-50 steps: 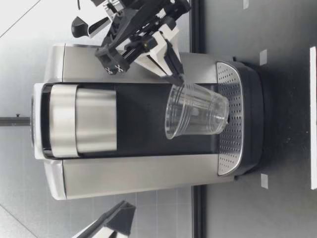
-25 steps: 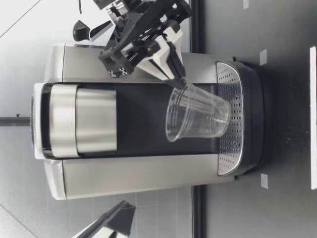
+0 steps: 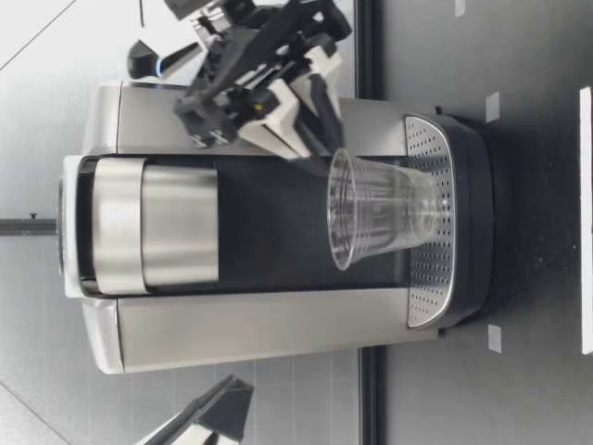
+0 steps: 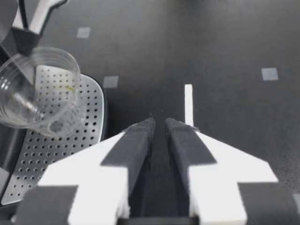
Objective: Place the coffee capsule inside the capsule container, then place the cup onto the center of the cup tray, then push the 'Hot Water' and 'Travel Mug' buttons.
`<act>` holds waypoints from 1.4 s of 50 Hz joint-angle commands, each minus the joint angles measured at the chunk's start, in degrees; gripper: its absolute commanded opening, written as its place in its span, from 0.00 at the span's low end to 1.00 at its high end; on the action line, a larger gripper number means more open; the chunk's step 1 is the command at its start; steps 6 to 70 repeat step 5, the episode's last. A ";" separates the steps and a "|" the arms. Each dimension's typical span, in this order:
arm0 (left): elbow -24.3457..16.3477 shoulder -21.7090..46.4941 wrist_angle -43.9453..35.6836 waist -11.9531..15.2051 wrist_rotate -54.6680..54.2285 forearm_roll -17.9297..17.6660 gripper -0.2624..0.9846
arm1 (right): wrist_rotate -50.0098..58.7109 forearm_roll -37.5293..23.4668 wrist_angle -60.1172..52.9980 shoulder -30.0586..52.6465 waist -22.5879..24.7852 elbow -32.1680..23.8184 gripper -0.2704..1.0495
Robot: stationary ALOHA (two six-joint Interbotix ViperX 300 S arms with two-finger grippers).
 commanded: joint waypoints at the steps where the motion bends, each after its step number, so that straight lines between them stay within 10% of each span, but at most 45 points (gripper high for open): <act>1: -0.70 -0.97 -0.26 0.09 -0.09 -0.53 0.40 | -0.18 -0.09 -0.26 -3.16 -0.26 -0.18 0.53; 70: -0.53 -1.23 -0.18 0.09 -0.09 -0.97 0.40 | -0.18 -0.62 -0.18 -5.63 -0.26 1.05 0.53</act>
